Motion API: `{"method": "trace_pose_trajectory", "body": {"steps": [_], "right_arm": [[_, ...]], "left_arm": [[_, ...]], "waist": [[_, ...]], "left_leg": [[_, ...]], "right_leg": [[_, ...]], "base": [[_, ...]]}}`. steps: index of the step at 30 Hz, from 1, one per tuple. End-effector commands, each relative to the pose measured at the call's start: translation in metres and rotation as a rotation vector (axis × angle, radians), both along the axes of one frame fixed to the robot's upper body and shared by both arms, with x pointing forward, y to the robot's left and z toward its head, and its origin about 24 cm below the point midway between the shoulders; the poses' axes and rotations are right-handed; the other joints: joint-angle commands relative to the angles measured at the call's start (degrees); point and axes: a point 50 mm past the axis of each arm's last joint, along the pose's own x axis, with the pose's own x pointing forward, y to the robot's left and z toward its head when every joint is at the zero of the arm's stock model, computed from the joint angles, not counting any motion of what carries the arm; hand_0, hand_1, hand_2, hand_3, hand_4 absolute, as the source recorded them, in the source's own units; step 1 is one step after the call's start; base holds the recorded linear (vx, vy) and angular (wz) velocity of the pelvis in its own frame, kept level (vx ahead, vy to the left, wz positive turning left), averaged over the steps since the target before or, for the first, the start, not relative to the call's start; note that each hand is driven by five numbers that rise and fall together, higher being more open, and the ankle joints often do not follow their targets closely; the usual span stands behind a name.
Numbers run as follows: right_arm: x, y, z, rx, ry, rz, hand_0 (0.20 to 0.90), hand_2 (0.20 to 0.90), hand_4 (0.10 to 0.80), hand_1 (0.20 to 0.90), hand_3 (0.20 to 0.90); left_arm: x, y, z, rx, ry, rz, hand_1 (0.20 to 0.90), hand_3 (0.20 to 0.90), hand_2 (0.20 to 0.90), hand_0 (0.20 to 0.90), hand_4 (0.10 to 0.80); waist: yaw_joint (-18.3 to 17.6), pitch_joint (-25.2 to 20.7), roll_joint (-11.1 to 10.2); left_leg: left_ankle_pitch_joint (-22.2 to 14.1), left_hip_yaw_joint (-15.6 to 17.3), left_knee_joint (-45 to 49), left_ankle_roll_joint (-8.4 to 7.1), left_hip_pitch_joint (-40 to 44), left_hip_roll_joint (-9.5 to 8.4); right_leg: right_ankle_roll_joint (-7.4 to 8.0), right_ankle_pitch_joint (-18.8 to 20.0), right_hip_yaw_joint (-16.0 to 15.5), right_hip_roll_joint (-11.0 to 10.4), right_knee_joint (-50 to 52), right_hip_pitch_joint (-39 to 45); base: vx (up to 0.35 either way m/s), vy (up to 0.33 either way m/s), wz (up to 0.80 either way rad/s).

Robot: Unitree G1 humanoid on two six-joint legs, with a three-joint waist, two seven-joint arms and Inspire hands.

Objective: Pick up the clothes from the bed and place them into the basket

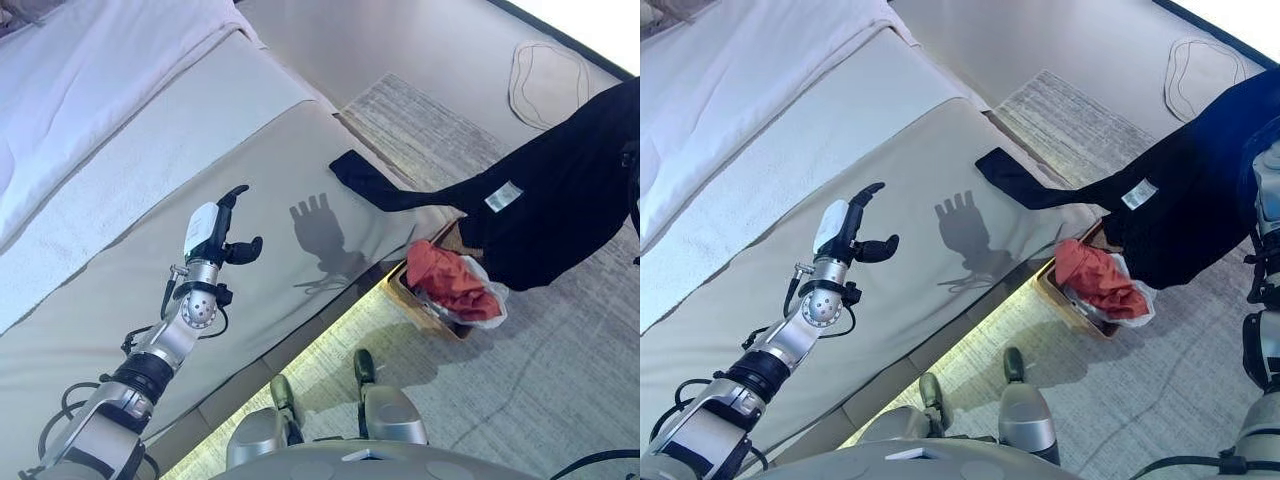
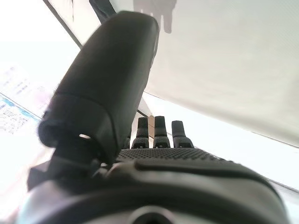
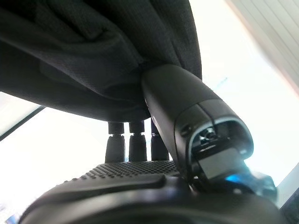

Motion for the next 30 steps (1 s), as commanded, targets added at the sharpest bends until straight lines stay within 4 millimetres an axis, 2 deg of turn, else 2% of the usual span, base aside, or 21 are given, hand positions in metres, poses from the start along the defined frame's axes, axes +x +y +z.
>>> {"method": "trace_pose_trajectory", "body": {"steps": [1, 11, 18, 23, 26, 30], "right_arm": [[-0.012, 0.001, 0.040, -0.190, -0.093, -0.013, 0.300, 0.300, 0.100, 0.300, 0.200], [-0.015, -0.013, 0.012, -0.134, -0.046, -0.090, 0.300, 0.300, 0.100, 0.300, 0.200], [-0.026, -0.029, -0.003, -0.091, -0.033, -0.199, 0.300, 0.300, 0.100, 0.300, 0.200], [-0.036, -0.036, 0.011, -0.135, -0.104, -0.255, 0.300, 0.300, 0.100, 0.300, 0.200], [-0.040, -0.035, 0.024, -0.167, -0.152, -0.251, 0.300, 0.300, 0.100, 0.300, 0.200], [-0.041, -0.032, 0.031, -0.187, -0.168, -0.237, 0.300, 0.300, 0.100, 0.300, 0.200]], "left_arm": [[-0.003, -0.010, -0.002, 0.021, -0.040, -0.079, 0.900, 0.900, 0.900, 0.900, 0.800], [0.000, -0.011, 0.004, 0.032, -0.051, -0.112, 0.900, 0.900, 0.900, 0.900, 0.800], [-0.001, -0.007, 0.007, 0.042, -0.056, -0.117, 0.900, 0.900, 0.900, 0.900, 0.800], [-0.001, -0.006, 0.007, 0.041, -0.052, -0.114, 0.900, 0.900, 0.900, 0.900, 0.800], [0.000, -0.008, 0.008, 0.038, -0.060, -0.120, 0.900, 0.900, 0.900, 0.900, 0.800], [-0.001, -0.009, 0.007, 0.033, -0.063, -0.123, 0.900, 0.900, 0.900, 0.900, 0.800]], "waist": [[1.54, -11.71, -1.98], [1.08, -11.29, -1.07], [0.41, -11.34, -0.41], [-0.13, -11.22, -0.12], [-0.56, -11.08, -0.06], [-0.86, -11.07, 0.01]], "left_leg": [[-4.61, -0.53, 0.09, -2.84, -0.20, 3.92], [-4.55, -0.26, 0.09, -2.92, -0.28, 3.90], [-4.71, 0.28, 0.09, -2.90, 0.36, 3.86], [-4.85, 0.62, 0.09, -3.02, 0.65, 3.91], [-4.87, 0.82, 0.09, -3.15, 0.63, 3.86], [-4.89, 1.06, 0.09, -3.15, 0.70, 3.81]], "right_leg": [[1.49, -0.49, -0.18, -0.20, 0.26, -1.48], [1.45, -0.45, -0.23, -0.10, 0.26, -1.71], [1.39, -0.47, 0.32, 0.05, 0.26, -1.27], [1.30, -0.55, 0.86, 0.22, 0.39, -1.28], [1.38, -0.48, 1.19, 0.31, 0.45, -1.53], [1.35, -0.52, 1.43, 0.38, 0.46, -1.55]], "base": [[0.000, 0.000, 0.00], [-0.006, -0.015, -0.01], [0.000, 0.000, 0.00], [0.000, 0.000, 0.00], [0.000, 0.000, 0.00], [-0.001, 0.006, -0.04]]}}
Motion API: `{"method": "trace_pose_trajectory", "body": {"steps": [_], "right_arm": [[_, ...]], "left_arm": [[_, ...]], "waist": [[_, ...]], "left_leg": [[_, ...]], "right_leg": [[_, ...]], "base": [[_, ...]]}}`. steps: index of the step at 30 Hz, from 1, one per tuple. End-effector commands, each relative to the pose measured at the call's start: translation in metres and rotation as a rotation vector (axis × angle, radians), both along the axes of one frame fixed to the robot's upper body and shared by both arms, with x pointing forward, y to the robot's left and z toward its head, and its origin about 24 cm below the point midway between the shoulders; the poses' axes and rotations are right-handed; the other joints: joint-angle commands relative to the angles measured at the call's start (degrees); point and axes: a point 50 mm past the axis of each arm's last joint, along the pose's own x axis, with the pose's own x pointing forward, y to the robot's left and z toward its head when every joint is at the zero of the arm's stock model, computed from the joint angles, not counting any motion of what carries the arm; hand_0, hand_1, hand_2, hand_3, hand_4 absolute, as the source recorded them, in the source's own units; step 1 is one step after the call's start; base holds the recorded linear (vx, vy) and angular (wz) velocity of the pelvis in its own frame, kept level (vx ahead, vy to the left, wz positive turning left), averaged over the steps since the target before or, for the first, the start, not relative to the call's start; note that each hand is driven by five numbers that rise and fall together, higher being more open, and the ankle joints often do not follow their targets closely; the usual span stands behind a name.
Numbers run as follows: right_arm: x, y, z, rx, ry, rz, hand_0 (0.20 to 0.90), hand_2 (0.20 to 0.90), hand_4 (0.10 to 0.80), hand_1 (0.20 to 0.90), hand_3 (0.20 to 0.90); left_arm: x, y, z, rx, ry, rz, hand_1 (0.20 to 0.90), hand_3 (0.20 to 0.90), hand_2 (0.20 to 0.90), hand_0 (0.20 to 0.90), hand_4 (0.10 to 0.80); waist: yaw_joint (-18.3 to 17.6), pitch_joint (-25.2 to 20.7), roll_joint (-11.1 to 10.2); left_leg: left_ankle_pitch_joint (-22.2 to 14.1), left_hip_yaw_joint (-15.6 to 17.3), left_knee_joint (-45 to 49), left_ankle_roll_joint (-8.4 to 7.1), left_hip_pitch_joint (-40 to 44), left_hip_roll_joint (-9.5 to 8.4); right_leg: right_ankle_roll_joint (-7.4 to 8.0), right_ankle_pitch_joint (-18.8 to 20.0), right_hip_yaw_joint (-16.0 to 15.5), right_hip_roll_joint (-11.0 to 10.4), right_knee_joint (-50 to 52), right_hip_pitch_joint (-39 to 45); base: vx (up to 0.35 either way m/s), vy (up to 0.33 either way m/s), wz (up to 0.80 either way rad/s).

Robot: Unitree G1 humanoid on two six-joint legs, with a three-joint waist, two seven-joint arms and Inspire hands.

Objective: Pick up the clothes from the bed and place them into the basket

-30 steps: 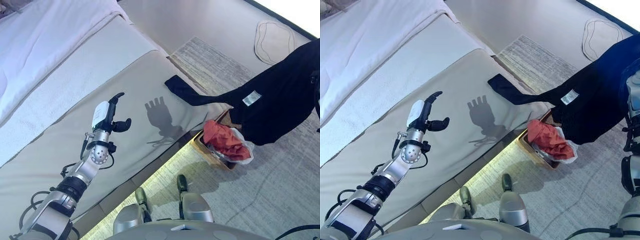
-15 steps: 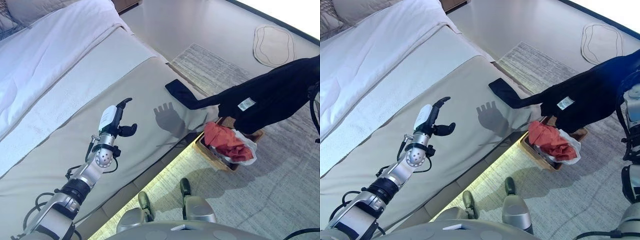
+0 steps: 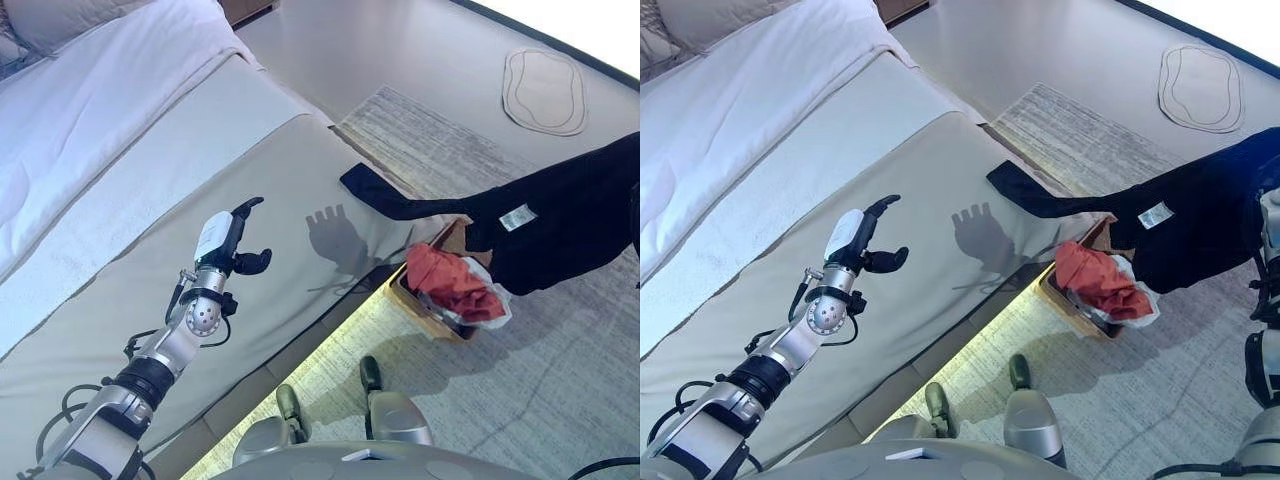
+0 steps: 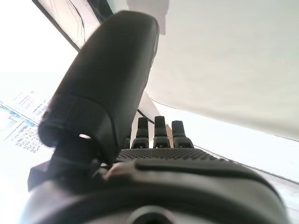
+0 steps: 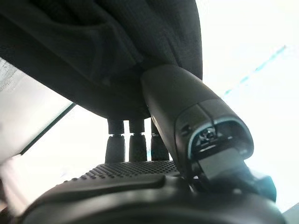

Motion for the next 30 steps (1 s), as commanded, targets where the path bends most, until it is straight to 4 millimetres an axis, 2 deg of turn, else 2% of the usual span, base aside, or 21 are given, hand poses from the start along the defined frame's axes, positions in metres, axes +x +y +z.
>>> {"method": "trace_pose_trajectory", "body": {"steps": [1, 10, 16, 21, 30], "right_arm": [[-0.017, 0.002, 0.072, -0.289, -0.179, -0.020, 0.300, 0.300, 0.100, 0.300, 0.200], [-0.005, 0.013, 0.057, -0.277, -0.095, 0.064, 0.300, 0.300, 0.100, 0.300, 0.200], [0.011, 0.022, 0.034, -0.217, 0.004, 0.171, 0.300, 0.300, 0.100, 0.300, 0.200], [0.023, 0.028, 0.002, -0.156, 0.140, 0.226, 0.300, 0.300, 0.100, 0.300, 0.200], [0.025, 0.022, -0.046, -0.037, 0.270, 0.228, 0.300, 0.300, 0.100, 0.300, 0.200]], "left_arm": [[0.005, -0.006, 0.015, -0.008, -0.106, -0.060, 0.900, 0.900, 0.900, 0.900, 0.800], [0.008, -0.008, 0.015, -0.006, -0.104, -0.052, 0.900, 0.900, 0.900, 0.900, 0.800], [0.010, -0.007, 0.014, 0.001, -0.095, -0.047, 0.900, 0.900, 0.900, 0.900, 0.800], [0.011, -0.008, 0.016, -0.004, -0.104, -0.045, 0.900, 0.900, 0.900, 0.900, 0.800], [0.014, -0.008, 0.019, 0.000, -0.107, -0.049, 0.900, 0.900, 0.900, 0.900, 0.800]], "waist": [[0.48, -8.63, -1.46], [0.36, -8.69, -1.50], [1.07, -8.55, -1.45], [1.65, -8.23, -1.43], [2.62, -7.44, -0.71]], "left_leg": [[-5.23, 0.51, 0.11, -2.81, 2.00, 2.95], [-5.33, 0.75, 0.11, -2.75, 2.24, 3.05], [-5.14, 0.28, 0.11, -2.71, 1.92, 3.02], [-4.95, 0.09, 0.11, -2.70, 1.63, 3.10], [-4.68, -0.12, 0.11, -2.54, 1.42, 3.12]], "right_leg": [[1.96, -1.44, 0.55, -0.56, 0.45, 0.16], [1.96, -1.39, 0.77, -0.53, 0.52, 0.10], [1.97, -1.26, 0.24, -0.76, 0.36, 0.07], [1.91, -1.25, -0.29, -0.87, 0.37, -0.05], [1.84, -1.16, -0.84, -1.06, 0.34, -0.07]], "base": [[0.001, 0.008, -0.12], [0.001, 0.001, -0.03], [0.000, 0.000, 0.00], [0.000, 0.000, 0.00], [-0.002, -0.002, 0.00]]}}
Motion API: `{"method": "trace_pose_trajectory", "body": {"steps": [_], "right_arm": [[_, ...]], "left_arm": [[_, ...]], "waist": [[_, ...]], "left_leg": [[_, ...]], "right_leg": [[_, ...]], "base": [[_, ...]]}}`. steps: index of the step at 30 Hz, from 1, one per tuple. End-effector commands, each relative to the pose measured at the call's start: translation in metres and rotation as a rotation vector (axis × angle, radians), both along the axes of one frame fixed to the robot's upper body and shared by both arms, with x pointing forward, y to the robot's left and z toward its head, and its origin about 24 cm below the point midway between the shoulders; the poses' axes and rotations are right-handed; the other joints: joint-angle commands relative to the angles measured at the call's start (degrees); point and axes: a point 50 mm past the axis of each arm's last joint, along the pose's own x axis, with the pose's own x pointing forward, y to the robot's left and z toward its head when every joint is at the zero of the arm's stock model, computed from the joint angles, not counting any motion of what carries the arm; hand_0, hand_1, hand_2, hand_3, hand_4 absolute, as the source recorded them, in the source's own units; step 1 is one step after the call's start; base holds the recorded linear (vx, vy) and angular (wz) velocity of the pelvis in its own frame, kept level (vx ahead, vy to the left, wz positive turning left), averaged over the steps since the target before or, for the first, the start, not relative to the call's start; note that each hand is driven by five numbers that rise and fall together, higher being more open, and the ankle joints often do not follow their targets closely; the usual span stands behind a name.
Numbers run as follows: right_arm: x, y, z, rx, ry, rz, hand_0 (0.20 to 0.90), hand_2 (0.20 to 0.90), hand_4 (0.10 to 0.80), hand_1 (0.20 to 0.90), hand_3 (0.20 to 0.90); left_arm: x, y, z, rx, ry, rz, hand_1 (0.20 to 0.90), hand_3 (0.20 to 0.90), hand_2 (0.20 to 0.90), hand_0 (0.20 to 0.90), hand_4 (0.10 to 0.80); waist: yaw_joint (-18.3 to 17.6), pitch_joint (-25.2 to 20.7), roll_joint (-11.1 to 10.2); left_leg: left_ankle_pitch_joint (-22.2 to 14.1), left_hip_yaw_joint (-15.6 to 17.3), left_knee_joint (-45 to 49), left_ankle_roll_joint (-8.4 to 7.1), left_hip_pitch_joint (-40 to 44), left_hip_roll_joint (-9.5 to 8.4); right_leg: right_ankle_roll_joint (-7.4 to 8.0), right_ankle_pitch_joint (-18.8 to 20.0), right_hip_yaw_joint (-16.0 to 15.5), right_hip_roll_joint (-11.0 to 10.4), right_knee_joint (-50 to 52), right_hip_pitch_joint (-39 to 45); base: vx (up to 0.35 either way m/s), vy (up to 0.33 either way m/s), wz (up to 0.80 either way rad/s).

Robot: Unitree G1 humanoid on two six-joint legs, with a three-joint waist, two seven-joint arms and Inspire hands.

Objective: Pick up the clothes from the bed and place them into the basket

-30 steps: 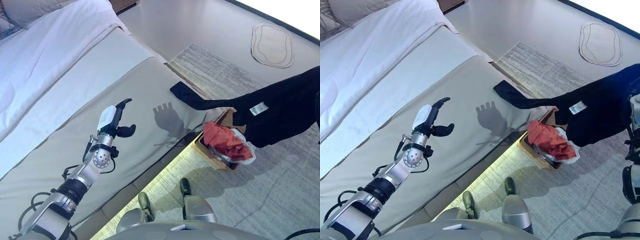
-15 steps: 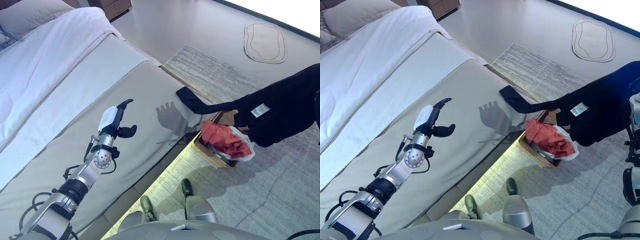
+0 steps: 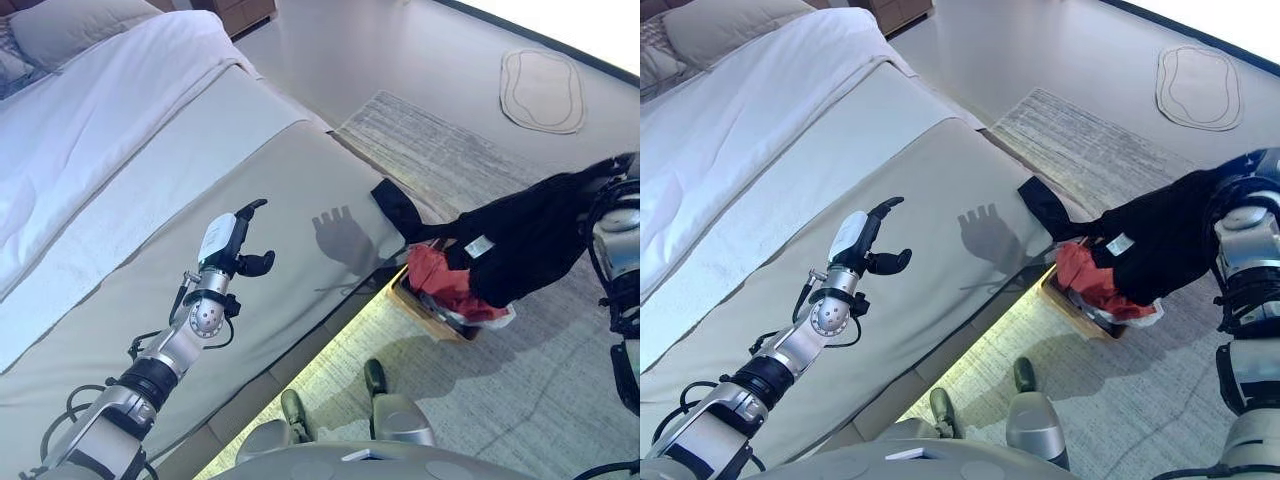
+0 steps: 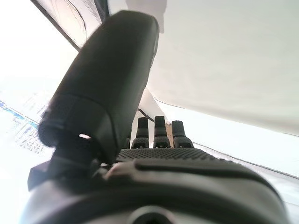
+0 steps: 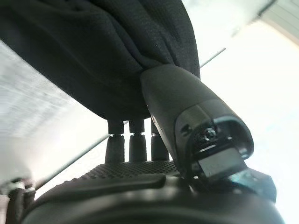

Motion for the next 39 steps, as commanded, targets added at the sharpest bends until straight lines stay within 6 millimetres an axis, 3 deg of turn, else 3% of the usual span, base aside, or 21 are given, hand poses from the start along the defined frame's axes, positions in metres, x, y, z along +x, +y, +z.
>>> {"method": "trace_pose_trajectory", "body": {"steps": [1, 2, 3, 4, 10, 18, 31, 34, 39], "right_arm": [[0.008, 0.000, 0.035, -0.190, -0.081, 0.063, 0.300, 0.300, 0.100, 0.300, 0.200], [0.007, -0.002, 0.028, -0.177, -0.063, 0.061, 0.300, 0.300, 0.100, 0.300, 0.200], [0.006, -0.002, 0.023, -0.168, -0.047, 0.055, 0.580, 0.580, 0.427, 0.580, 0.527], [0.005, -0.003, 0.020, -0.164, -0.039, 0.049, 0.900, 0.900, 0.800, 0.900, 0.900], [-0.006, -0.012, -0.003, -0.157, 0.031, -0.029, 0.900, 0.900, 0.800, 0.900, 0.900], [-0.017, -0.024, -0.010, -0.146, 0.052, -0.092, 0.900, 0.900, 0.800, 0.900, 0.900], [-0.012, -0.012, -0.017, -0.098, -0.009, -0.037, 0.900, 0.900, 0.800, 0.900, 0.900], [-0.011, -0.004, -0.031, -0.066, -0.004, -0.024, 0.900, 0.900, 0.800, 0.900, 0.900], [-0.019, 0.023, -0.087, 0.161, -0.002, -0.032, 0.900, 0.900, 0.800, 0.900, 0.900]], "left_arm": [[0.014, -0.005, 0.022, 0.009, -0.114, -0.049, 0.900, 0.900, 0.900, 0.900, 0.800], [0.014, -0.006, 0.022, 0.008, -0.114, -0.053, 0.900, 0.900, 0.900, 0.900, 0.800], [0.013, -0.006, 0.022, 0.007, -0.115, -0.055, 0.900, 0.900, 0.900, 0.900, 0.800], [0.013, -0.006, 0.021, 0.007, -0.116, -0.057, 0.900, 0.900, 0.900, 0.900, 0.800], [0.012, -0.006, 0.023, -0.001, -0.124, -0.059, 0.900, 0.900, 0.900, 0.900, 0.800], [0.012, -0.010, 0.024, -0.009, -0.127, -0.070, 0.900, 0.900, 0.900, 0.900, 0.800], [0.011, -0.027, 0.034, -0.054, -0.159, -0.195, 0.900, 0.900, 0.900, 0.900, 0.800], [0.010, -0.034, 0.035, -0.045, -0.157, -0.240, 0.900, 0.900, 0.900, 0.900, 0.800], [0.005, -0.046, 0.027, -0.019, -0.107, -0.315, 0.900, 0.900, 0.900, 0.900, 0.800]], "waist": [[1.35, -6.62, -1.91], [1.49, -6.61, -1.75], [1.54, -6.62, -1.61], [1.57, -6.59, -1.50], [1.92, -6.48, -0.73], [2.00, -5.87, 0.24], [1.30, -5.77, 0.52], [1.02, -5.88, 0.66], [0.80, -6.00, 0.89]], "left_leg": [[-4.68, -0.68, 0.12, -2.53, 1.17, 3.02], [-4.64, -0.71, 0.12, -2.49, 1.19, 2.95], [-4.61, -0.68, 0.12, -2.46, 1.23, 2.93], [-4.63, -0.67, 0.12, -2.44, 1.30, 2.91], [-4.61, -0.59, 0.12, -2.35, 1.42, 2.85], [-4.49, -0.73, 0.12, -2.33, 1.22, 2.67], [-4.45, -0.63, 0.12, -2.44, 1.20, 2.75], [-4.47, -0.63, 0.12, -2.38, 1.15, 2.78], [-4.43, -1.14, 0.12, -2.00, 1.02, 2.88]], "right_leg": [[1.95, -1.24, -1.15, -1.14, 0.32, -0.01], [1.95, -1.23, -1.21, -1.19, 0.27, 0.09], [1.96, -1.24, -1.26, -1.21, 0.26, 0.16], [1.96, -1.26, -1.28, -1.23, 0.26, 0.21], [2.00, -1.30, -1.48, -1.37, 0.26, 0.30], [2.05, -1.29, -1.51, -1.58, 0.26, 0.15], [2.00, -1.40, -1.08, -1.50, 0.30, 0.08], [2.01, -1.52, -0.96, -1.45, 0.31, 0.09], [1.98, -1.59, -0.79, -1.34, 0.33, 0.37]], "base": [[0.000, 0.000, 0.00], [0.000, 0.000, 0.00], [0.000, 0.000, 0.00], [0.000, 0.000, 0.00], [0.000, 0.000, 0.00], [0.000, 0.000, 0.00], [0.000, 0.000, 0.00], [0.000, 0.000, 0.00], [0.038, 0.010, -0.01]]}}
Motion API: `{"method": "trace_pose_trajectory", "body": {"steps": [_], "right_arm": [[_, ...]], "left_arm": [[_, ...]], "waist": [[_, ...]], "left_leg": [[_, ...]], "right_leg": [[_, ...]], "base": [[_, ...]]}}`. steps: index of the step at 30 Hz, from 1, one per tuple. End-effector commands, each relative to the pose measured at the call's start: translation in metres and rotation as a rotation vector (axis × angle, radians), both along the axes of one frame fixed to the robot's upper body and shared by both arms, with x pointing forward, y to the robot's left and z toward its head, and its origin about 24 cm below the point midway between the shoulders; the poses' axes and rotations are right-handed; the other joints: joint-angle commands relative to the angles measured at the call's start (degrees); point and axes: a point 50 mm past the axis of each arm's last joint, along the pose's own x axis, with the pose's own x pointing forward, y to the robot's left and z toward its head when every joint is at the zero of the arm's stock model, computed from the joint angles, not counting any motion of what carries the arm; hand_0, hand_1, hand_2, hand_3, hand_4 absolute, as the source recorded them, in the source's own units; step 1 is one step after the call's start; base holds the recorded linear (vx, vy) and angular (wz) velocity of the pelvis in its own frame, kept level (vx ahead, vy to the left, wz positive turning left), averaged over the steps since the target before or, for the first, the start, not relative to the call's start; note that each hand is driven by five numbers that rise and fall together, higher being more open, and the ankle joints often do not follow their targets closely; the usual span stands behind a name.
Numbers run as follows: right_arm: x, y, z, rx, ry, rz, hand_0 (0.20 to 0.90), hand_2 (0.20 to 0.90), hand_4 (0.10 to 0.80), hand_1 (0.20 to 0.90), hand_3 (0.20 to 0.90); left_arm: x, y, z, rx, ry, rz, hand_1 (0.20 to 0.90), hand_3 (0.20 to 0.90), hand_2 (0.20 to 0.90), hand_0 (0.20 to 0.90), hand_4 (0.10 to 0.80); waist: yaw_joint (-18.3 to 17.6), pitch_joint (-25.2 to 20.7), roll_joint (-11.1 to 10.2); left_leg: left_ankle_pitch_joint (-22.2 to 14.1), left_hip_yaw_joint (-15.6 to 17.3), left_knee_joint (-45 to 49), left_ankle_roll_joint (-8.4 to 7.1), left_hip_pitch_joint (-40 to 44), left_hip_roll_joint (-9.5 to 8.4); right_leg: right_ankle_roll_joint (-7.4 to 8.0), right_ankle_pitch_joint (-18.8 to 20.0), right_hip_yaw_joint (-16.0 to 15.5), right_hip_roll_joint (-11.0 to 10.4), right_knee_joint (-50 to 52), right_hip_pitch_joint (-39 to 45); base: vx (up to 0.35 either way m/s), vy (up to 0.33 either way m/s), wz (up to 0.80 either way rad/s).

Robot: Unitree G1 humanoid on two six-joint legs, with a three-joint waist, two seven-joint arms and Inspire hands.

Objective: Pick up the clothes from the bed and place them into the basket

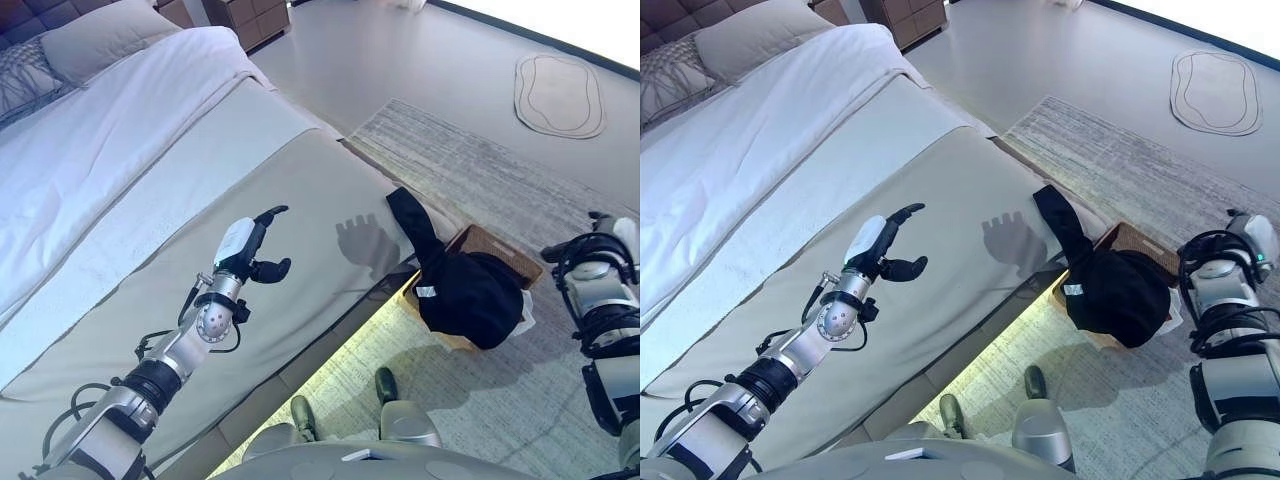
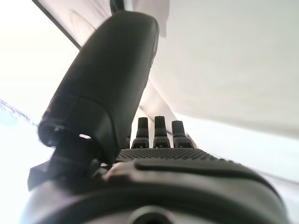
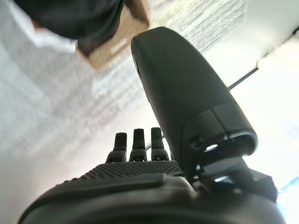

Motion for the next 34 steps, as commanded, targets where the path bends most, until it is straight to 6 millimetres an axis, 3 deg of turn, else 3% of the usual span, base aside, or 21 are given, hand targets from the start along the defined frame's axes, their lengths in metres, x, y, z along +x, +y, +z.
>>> {"method": "trace_pose_trajectory", "body": {"steps": [1, 2, 3, 5, 10, 14, 34], "right_arm": [[0.001, 0.016, -0.013, 0.043, -0.085, 0.012, 0.900, 0.900, 0.800, 0.900, 0.900], [-0.006, 0.027, -0.033, 0.081, -0.069, 0.033, 0.900, 0.900, 0.800, 0.900, 0.900], [-0.006, 0.027, -0.033, 0.081, -0.067, 0.033, 0.900, 0.900, 0.800, 0.900, 0.900], [-0.018, 0.058, -0.063, 0.115, -0.065, 0.122, 0.900, 0.900, 0.800, 0.900, 0.900], [-0.027, 0.113, -0.080, 0.040, -0.046, 0.370, 0.900, 0.900, 0.800, 0.900, 0.900], [-0.030, 0.133, -0.081, -0.022, -0.029, 0.503, 0.900, 0.900, 0.800, 0.900, 0.900], [-0.036, 0.147, -0.076, -0.124, 0.016, 0.707, 0.900, 0.900, 0.800, 0.900, 0.900]], "left_arm": [[0.011, -0.021, 0.029, -0.025, -0.141, -0.128, 0.900, 0.900, 0.900, 0.900, 0.800], [0.008, -0.022, 0.024, -0.023, -0.128, -0.118, 0.900, 0.900, 0.900, 0.900, 0.800], [0.007, -0.022, 0.023, -0.022, -0.127, -0.118, 0.900, 0.900, 0.900, 0.900, 0.800], [-0.001, -0.020, 0.012, -0.035, -0.109, -0.079, 0.900, 0.900, 0.900, 0.900, 0.800], [-0.018, -0.012, -0.009, -0.021, -0.072, -0.013, 0.900, 0.900, 0.900, 0.900, 0.800], [-0.027, -0.002, -0.020, -0.011, -0.045, 0.030, 0.900, 0.900, 0.900, 0.900, 0.800], [-0.050, 0.038, -0.041, 0.028, 0.076, 0.132, 0.900, 0.900, 0.900, 0.900, 0.800]], "waist": [[0.81, -4.44, -1.58], [0.97, -4.46, -1.66], [0.97, -4.54, -1.69], [1.36, -4.45, -1.98], [1.83, -4.66, -2.95], [2.61, -5.08, -3.49], [6.95, -8.00, -5.82]], "left_leg": [[-4.45, -1.13, 0.33, -1.91, 1.08, 2.90], [-4.37, -1.38, 0.33, -1.83, 1.06, 2.95], [-4.37, -1.40, 0.33, -1.83, 1.06, 2.95], [-4.33, -1.98, 0.33, -1.54, 0.92, 2.96], [-4.13, -2.86, 0.33, -1.48, 0.35, 2.99], [-3.98, -3.87, 0.33, -1.38, -0.35, 2.82], [-3.73, -7.43, 0.33, -1.31, -1.63, 2.38]], "right_leg": [[1.96, -1.62, -0.64, -1.29, 0.36, 0.40], [1.92, -1.60, -0.75, -1.30, 0.39, 0.49], [1.92, -1.61, -0.78, -1.31, 0.37, 0.50], [1.86, -1.49, -1.09, -1.41, 0.34, 0.56], [1.90, -1.53, -1.75, -1.65, 0.27, 0.58], [1.97, -1.95, -2.81, -1.88, 0.27, 0.78], [2.13, -3.70, -8.09, -2.70, 0.27, 3.26]], "base": [[0.040, -0.009, 0.01], [0.036, -0.009, 0.01], [0.035, -0.017, 0.02], [0.021, -0.028, 0.05], [0.007, -0.019, 0.09], [-0.010, -0.005, 0.08], [0.011, -0.024, 0.13]]}}
